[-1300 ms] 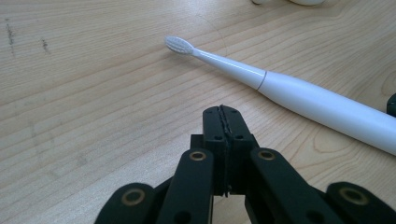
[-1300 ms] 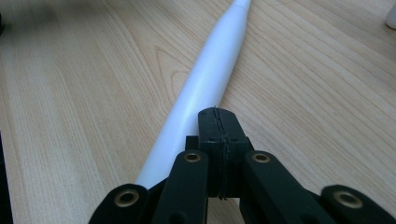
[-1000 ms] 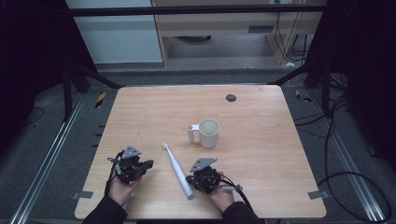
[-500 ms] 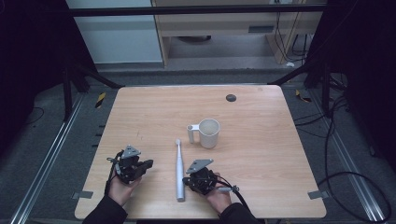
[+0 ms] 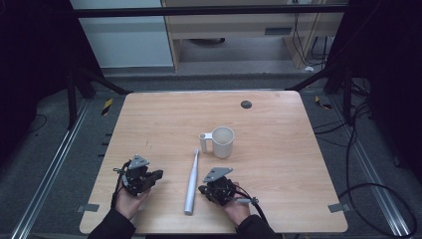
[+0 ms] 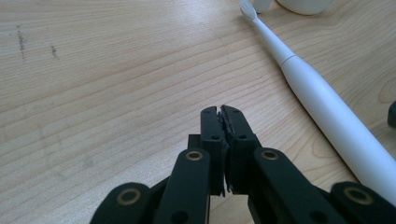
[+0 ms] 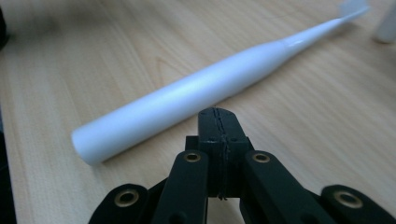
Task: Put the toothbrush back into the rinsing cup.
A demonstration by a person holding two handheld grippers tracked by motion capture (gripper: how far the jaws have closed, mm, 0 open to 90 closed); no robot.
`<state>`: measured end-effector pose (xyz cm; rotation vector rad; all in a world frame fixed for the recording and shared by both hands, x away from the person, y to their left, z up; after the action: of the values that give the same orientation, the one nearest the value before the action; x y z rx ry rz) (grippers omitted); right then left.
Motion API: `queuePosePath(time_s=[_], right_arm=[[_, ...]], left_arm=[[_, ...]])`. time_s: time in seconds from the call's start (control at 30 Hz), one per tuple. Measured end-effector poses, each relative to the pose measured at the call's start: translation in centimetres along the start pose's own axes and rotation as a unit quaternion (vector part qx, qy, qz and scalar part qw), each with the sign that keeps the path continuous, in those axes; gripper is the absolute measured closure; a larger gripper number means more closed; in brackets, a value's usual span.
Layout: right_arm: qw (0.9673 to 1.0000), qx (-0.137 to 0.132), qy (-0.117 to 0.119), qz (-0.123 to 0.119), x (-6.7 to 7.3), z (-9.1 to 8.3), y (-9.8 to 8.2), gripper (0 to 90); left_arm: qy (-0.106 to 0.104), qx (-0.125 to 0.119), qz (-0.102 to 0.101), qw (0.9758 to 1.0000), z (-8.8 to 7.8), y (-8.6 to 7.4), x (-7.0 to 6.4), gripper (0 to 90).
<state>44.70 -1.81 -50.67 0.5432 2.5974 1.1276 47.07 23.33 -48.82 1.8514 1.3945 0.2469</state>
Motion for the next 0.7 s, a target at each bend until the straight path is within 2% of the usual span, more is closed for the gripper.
queuePosePath(time_s=[0.17,0.3,0.4,0.5,0.57,0.7], right_arm=[[0.9991,-0.006,-0.04,0.015,-2.3,-2.3,-0.8,89.6],[0.9959,-0.016,-0.083,0.032,-4.5,-4.9,-2.1,87.1],[0.9915,-0.024,-0.118,0.05,-6.2,-7.0,-3.0,83.9],[0.9859,-0.028,-0.153,0.062,-7.7,-9.0,-4.2,77.8],[0.9808,-0.021,-0.182,0.068,-8.6,-10.3,-5.4,74.2],[0.9727,-0.01,-0.215,0.086,-9.8,-12.3,-7.7,66.4]], left_arm=[[-0.003,0.001,-0.003,1.0,-0.1,0.3,-0.1,82.3],[-0.002,0.003,-0.002,1.0,0.1,0.6,-0.4,78.4],[0.001,0.001,0.002,1.0,0.1,0.8,-0.8,74.8],[0.003,-0.002,0.004,1.0,0.1,1.2,-1.1,66.6],[0.005,-0.002,0.003,1.0,0.2,1.4,-1.2,62.0],[0.004,-0.001,0.004,1.0,0.3,1.6,-1.5,52.9]])
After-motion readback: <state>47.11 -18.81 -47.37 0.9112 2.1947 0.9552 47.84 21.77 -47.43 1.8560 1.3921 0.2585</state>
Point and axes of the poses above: each handheld gripper's, and its own axes: z roughly forward along the jaws, y roughly out of its top, x roughly to its left, the point moved 3 cm from there along z, roughly forward along the jaws, and after that the axes turned 13 degrees about -z, right-handed, at the moved point
